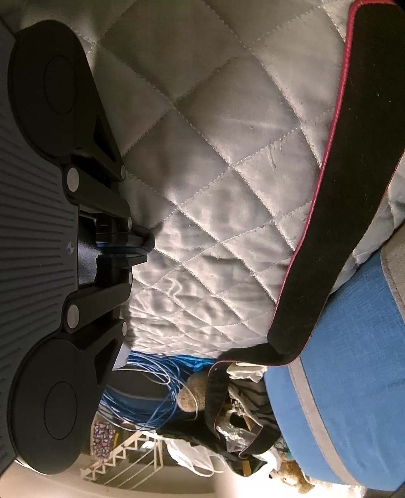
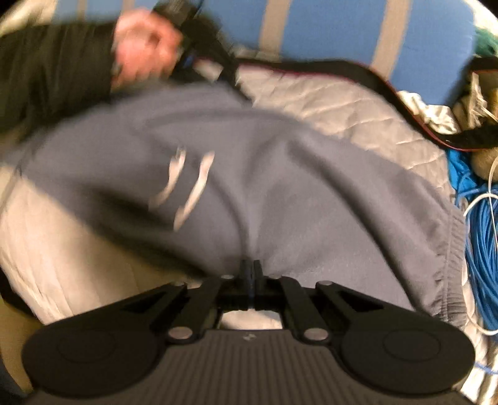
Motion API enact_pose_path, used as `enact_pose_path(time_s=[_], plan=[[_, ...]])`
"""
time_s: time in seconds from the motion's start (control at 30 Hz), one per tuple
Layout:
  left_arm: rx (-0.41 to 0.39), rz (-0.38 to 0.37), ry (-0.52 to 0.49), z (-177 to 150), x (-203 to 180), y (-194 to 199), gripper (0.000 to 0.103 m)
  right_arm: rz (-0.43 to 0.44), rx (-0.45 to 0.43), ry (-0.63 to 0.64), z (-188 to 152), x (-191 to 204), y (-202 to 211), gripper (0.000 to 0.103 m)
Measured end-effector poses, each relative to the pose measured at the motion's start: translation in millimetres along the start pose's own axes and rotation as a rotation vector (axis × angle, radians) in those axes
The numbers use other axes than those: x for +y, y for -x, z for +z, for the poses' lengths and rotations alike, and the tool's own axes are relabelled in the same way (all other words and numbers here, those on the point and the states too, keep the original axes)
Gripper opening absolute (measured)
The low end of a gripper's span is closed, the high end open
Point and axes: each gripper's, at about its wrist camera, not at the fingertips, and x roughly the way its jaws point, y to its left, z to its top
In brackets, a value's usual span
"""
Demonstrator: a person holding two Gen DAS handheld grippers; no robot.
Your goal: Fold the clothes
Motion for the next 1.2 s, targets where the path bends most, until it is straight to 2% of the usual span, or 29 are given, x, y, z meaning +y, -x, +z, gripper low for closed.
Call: enact_pose_path(time_s=[0.07,0.1,0.23,0.33,0.37,0.4,0.47,0.6,0.93,1.13,1.2], plan=[[0.001,-0.004,0.001,-0.3,0.9,-0.2,0.005,0.013,-0.036,0.011,6.7,-1.1,3.6,0.051],[0.0,-0.007,0.005,-0.6,1.5,-0.2,0.005,0.011,-0.045,0.037,10.7,0.5,1.0,0.055],[-0.003,-0.01,0.011,-1.7,2.0,-0.4,0.006,0.018,-0.06,0.132,26.9,5.7,-16.6,0.054],[0.0,-0.011,0.017,-1.0,2.2,-0.6,0.006,0.014,-0.035,0.188,32.4,6.7,-35.9,0.049],[0.002,-0.013,0.021,-0.7,2.6,-0.7,0.006,0.012,-0.024,0.204,33.1,7.6,-41.6,0.018],[0.004,-0.015,0.024,-0.3,3.0,-0.7,0.006,0.01,-0.014,0.221,33.7,8.5,-47.3,0.003],[0.011,-0.02,0.044,0.7,4.8,-0.9,0.005,-0.006,-0.005,0.253,33.9,12.9,-48.4,0.001],[0.006,-0.012,0.038,1.0,2.1,0.2,0.004,-0.03,0.005,0.271,28.9,19.0,-40.7,0.0],[-0.004,0.009,0.018,2.7,-1.6,0.3,0.004,0.03,0.053,0.262,11.3,24.1,-21.1,0.0],[0.0,0.007,0.018,2.3,-0.1,0.9,0.004,0.048,0.031,0.244,9.1,22.1,-14.1,0.001],[0.007,0.003,0.014,2.3,0.4,1.3,0.005,0.077,-0.009,0.17,11.9,8.5,-2.8,0.019]])
